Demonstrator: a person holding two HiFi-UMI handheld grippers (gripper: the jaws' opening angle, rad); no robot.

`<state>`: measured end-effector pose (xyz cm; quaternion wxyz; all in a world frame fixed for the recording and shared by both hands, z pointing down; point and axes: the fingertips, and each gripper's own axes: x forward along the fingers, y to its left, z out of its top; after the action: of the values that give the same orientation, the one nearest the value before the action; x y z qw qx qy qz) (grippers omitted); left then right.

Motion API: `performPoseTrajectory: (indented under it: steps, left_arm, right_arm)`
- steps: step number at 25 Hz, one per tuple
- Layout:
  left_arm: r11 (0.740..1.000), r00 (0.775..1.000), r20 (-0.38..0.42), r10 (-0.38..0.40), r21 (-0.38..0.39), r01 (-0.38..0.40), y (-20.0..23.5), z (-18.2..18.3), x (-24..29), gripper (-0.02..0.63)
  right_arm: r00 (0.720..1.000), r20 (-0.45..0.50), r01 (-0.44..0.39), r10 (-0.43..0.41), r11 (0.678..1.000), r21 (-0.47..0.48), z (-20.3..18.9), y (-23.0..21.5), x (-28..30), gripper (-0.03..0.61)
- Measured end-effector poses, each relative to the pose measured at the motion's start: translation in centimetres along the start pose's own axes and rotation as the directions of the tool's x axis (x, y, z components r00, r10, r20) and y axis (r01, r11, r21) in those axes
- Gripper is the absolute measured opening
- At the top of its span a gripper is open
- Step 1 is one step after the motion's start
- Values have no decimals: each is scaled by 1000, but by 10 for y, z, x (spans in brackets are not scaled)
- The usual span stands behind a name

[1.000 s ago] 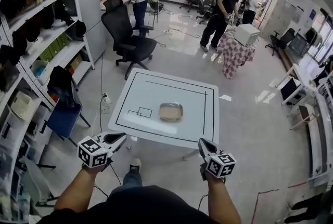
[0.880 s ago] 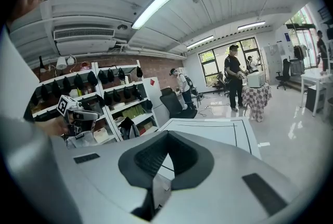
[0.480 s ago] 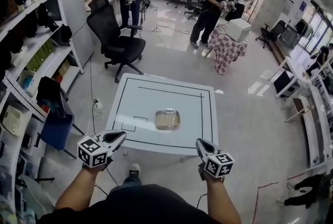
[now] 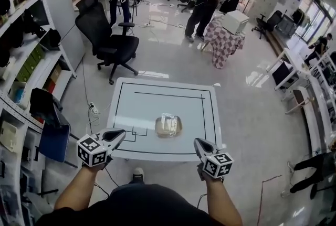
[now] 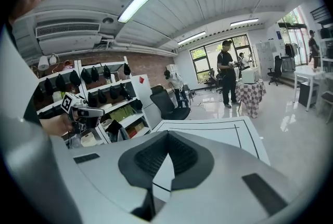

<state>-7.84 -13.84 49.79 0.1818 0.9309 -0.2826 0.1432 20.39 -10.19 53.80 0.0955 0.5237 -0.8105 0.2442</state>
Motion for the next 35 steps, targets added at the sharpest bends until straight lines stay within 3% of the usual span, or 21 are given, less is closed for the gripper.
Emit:
performPoseTrajectory:
  steps: [19, 25, 35]
  left_arm:
    - [989, 991, 14, -130, 79, 128, 78, 49, 19, 21]
    - [988, 991, 10, -134, 81, 132, 105, 54, 25, 21]
    - [986, 989, 49, -143, 96, 138, 106, 63, 20, 21]
  right_arm:
    - [998, 15, 64, -65, 997, 44, 30, 11, 65, 14]
    - [994, 39, 96, -98, 994, 52, 38, 12, 78, 14]
    - [991, 14, 131, -132, 990, 60, 26, 7, 77, 14]
